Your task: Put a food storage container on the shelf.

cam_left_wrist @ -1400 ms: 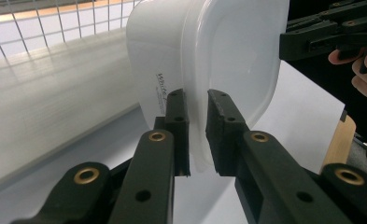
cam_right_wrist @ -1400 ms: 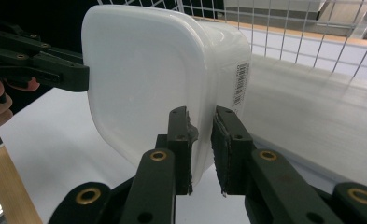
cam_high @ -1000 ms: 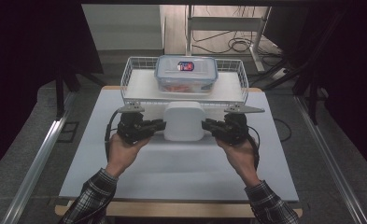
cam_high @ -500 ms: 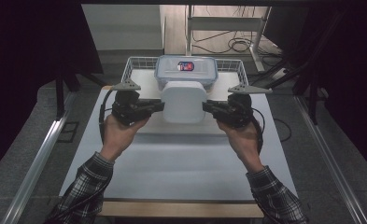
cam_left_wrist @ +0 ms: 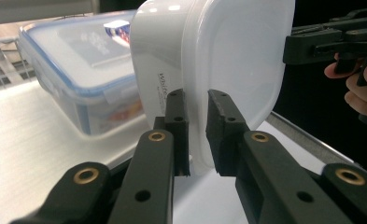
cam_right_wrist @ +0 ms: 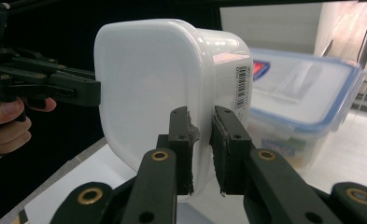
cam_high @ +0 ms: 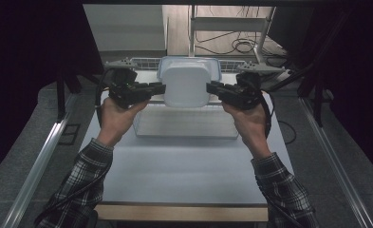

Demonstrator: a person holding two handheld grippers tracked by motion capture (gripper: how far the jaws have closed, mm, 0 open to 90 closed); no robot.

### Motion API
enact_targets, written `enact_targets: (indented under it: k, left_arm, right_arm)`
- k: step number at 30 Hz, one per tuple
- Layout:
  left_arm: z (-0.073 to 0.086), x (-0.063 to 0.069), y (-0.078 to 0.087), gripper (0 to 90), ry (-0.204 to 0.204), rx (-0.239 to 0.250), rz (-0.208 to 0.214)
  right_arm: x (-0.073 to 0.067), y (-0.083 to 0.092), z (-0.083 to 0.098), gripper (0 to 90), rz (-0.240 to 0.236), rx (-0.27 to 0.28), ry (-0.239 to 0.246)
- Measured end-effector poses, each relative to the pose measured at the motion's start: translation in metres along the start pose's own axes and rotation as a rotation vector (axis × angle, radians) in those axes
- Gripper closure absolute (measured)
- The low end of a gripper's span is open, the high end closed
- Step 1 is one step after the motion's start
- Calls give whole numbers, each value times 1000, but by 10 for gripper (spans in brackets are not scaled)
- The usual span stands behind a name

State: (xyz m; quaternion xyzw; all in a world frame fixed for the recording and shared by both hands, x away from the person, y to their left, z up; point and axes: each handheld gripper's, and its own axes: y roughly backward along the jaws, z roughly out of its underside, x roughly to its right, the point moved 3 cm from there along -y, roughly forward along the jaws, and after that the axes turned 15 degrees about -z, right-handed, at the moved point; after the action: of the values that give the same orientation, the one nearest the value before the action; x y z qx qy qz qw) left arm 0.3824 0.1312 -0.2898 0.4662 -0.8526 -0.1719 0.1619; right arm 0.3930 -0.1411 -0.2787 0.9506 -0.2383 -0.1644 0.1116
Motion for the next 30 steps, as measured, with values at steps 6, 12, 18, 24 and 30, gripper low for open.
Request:
enact_targets:
  k: [6,12,18,24,30]
  left_arm:
    - [-21,-3,0,796,1,10,-6]
    - [-35,-8,-9,797,21,11,4]
    - [-42,-15,-19,795,43,4,6]
    - [-47,-18,-28,785,61,10,9]
    - [-52,-20,-32,722,68,16,2]
  right_arm:
    - [3,0,-20,782,9,15,4]
    - [14,-4,-35,777,29,20,-5]
    - [26,-9,-42,772,38,16,-32]
    - [35,-14,-45,761,54,16,-49]
    - [39,-20,-48,714,65,15,-50]
